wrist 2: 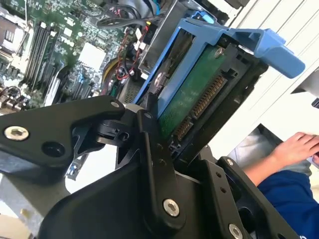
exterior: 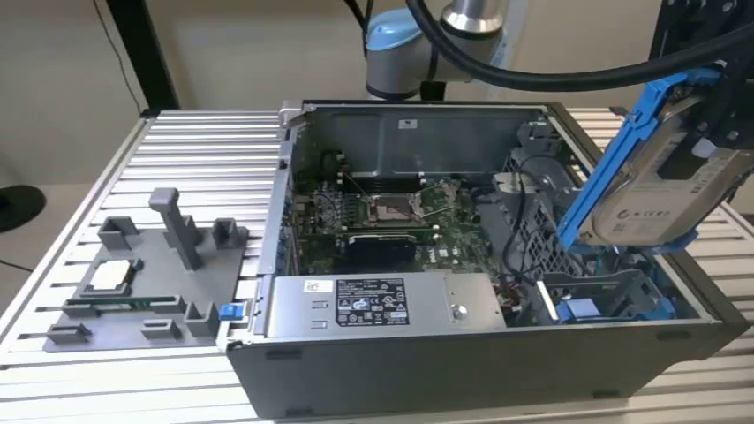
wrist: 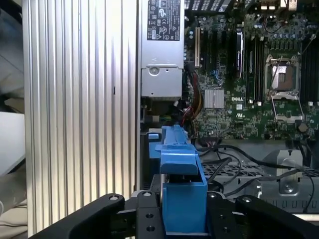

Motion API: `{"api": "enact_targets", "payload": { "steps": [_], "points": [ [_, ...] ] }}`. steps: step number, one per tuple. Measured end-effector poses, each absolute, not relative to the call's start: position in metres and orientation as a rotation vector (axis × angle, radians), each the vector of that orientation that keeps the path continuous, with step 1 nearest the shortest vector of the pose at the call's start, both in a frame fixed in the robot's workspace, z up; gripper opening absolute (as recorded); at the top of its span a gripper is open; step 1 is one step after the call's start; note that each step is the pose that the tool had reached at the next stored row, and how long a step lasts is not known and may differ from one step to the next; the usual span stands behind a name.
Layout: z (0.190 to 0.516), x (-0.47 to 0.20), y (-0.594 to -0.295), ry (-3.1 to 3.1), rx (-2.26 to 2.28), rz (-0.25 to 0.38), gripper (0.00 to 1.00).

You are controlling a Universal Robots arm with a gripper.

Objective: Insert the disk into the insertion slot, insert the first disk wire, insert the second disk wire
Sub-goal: 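Insert the disk into the insertion slot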

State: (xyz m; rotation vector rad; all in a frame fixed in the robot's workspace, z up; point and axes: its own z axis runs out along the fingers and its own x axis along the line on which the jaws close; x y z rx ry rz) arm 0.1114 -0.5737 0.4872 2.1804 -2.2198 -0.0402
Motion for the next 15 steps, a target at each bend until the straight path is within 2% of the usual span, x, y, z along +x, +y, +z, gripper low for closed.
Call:
{"api": "enact_targets", "payload": {
  "steps": [15],
  "points": [
    [0.475, 0.122, -0.578, -2.138, 2.26, -0.038, 0.0]
  ]
}}
